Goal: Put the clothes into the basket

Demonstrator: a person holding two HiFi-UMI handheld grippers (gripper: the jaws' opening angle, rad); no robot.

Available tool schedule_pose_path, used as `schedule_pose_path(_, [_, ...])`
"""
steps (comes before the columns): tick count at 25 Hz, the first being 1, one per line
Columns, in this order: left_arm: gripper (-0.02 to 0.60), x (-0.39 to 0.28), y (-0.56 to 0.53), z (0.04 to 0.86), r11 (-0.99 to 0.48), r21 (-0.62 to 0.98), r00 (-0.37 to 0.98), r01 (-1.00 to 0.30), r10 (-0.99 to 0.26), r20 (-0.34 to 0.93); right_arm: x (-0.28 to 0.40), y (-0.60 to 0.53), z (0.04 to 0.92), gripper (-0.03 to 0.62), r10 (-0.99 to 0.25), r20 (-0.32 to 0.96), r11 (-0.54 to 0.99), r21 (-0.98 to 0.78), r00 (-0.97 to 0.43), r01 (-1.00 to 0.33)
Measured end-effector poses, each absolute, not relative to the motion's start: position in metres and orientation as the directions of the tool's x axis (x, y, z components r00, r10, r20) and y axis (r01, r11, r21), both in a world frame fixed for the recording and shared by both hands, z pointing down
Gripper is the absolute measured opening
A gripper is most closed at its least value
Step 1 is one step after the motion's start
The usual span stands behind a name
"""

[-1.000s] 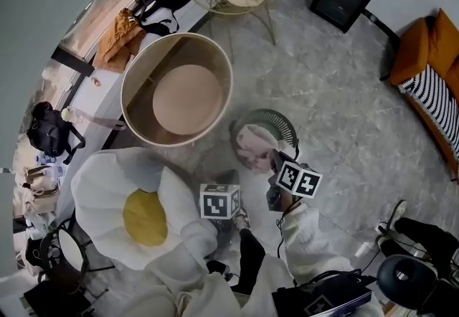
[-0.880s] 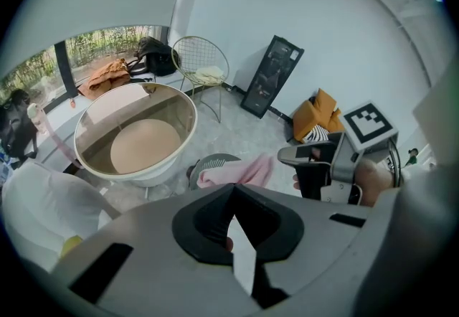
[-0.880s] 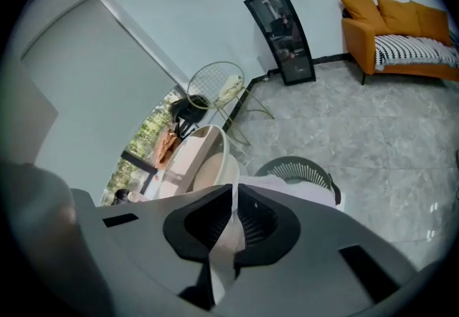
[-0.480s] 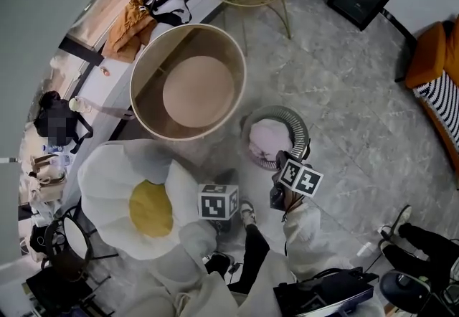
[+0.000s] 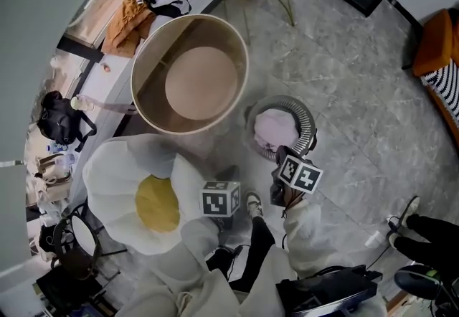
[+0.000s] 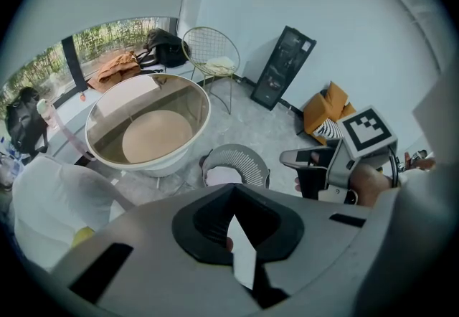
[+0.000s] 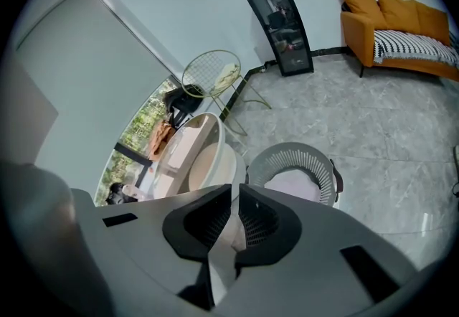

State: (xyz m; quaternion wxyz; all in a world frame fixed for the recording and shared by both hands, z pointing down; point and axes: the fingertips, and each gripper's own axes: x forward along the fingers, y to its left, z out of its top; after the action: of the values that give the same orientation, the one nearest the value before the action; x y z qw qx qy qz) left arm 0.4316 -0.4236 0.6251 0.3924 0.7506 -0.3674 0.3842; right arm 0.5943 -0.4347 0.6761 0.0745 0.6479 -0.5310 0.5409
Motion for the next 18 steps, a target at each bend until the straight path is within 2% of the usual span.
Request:
schedule_pose_path(7, [-0.002, 0.432, -0.419, 0.621, -0.431, 0.307, 0.446, -0.849, -0.272, 0.853, 0.59, -0.425, 0.668, 0.028, -0.627, 0.768, -0.422, -0.477, -0.132, -0.771])
schedule_pose_path(18, [-0.002, 0.404, -0.411, 0.577, -0.432, 0.311, 0.478, -0.847, -0.361, 0.8, 0.556, -0.407, 0.612, 0.026, -0.683, 0.716, -0.32, -0.475, -0.148, -0.82])
